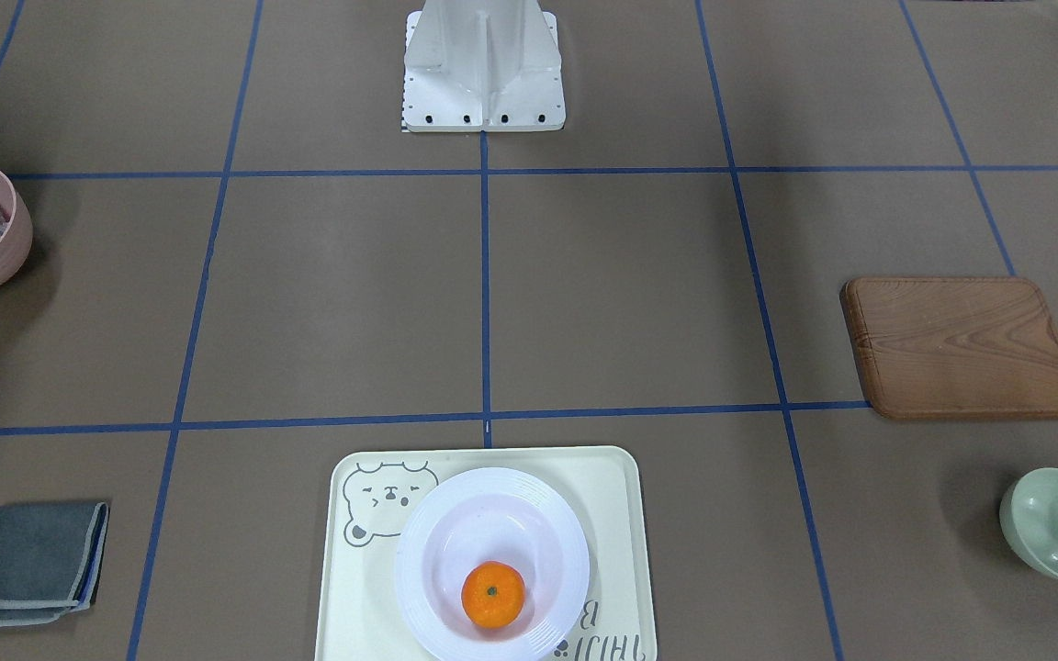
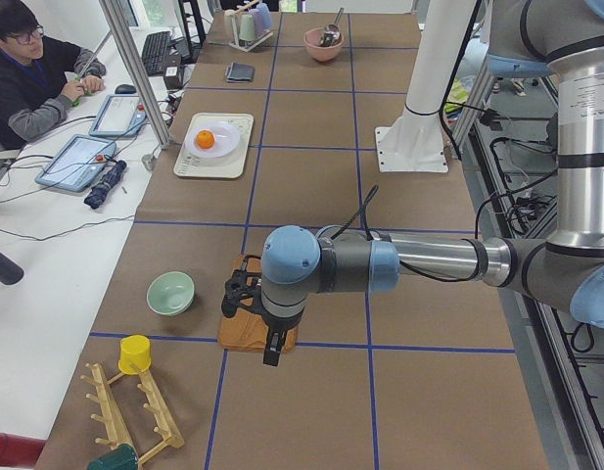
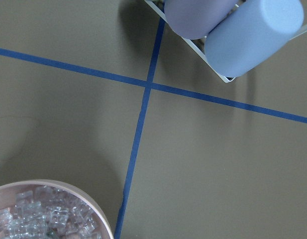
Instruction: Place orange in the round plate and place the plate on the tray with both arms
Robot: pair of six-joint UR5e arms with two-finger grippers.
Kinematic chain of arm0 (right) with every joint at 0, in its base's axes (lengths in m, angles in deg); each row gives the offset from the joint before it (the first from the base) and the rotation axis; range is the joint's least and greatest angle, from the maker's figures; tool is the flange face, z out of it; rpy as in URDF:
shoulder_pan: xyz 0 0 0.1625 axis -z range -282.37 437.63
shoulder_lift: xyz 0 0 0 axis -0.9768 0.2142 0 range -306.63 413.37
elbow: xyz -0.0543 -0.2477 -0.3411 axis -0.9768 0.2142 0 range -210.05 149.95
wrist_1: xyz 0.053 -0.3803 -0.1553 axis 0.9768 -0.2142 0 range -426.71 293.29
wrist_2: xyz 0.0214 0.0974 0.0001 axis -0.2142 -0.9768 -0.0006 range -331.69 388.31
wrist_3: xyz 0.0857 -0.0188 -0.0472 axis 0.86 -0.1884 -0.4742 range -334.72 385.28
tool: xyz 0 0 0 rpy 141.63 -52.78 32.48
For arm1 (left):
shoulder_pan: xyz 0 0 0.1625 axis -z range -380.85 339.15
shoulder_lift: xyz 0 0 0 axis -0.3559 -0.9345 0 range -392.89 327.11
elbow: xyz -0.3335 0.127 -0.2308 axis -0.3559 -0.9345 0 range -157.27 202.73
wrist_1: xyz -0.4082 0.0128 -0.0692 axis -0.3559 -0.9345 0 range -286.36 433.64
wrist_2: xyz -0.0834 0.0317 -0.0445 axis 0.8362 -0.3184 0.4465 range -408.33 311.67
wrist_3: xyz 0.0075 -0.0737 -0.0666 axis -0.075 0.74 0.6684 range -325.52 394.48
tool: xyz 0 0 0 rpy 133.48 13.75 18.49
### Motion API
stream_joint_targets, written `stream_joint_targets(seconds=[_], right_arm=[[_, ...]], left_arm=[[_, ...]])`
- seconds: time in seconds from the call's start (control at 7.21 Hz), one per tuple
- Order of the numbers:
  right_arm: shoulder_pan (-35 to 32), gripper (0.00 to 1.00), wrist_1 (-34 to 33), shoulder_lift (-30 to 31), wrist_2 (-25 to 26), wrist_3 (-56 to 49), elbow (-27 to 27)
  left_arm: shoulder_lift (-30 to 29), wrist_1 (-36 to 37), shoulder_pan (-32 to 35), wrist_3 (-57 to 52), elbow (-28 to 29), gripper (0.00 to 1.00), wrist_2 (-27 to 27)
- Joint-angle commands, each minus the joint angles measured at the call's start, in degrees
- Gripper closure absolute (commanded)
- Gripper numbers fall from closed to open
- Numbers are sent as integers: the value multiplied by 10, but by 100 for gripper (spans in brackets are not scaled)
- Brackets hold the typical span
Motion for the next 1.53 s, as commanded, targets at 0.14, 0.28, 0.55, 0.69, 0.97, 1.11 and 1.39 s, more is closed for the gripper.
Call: stream_joint_targets(seconds=[0.14,0.28,0.55,0.69,0.97,1.11,1.39], right_arm=[[0,0,-1,0,-1,0,-2],[0,0,-1,0,-1,0,-2],[0,0,-1,0,-4,0,-2],[0,0,0,0,-16,0,-2],[0,0,-1,0,-19,0,-1],[0,0,-1,0,-19,0,-1],[0,0,-1,0,-19,0,-1]], left_arm=[[-1,0,0,0,0,1,0],[-1,0,0,0,0,1,1],[-1,0,0,0,0,1,0],[-1,0,0,0,0,1,1],[-1,0,0,0,0,1,1],[-1,0,0,0,0,1,1],[-1,0,0,0,0,1,1]])
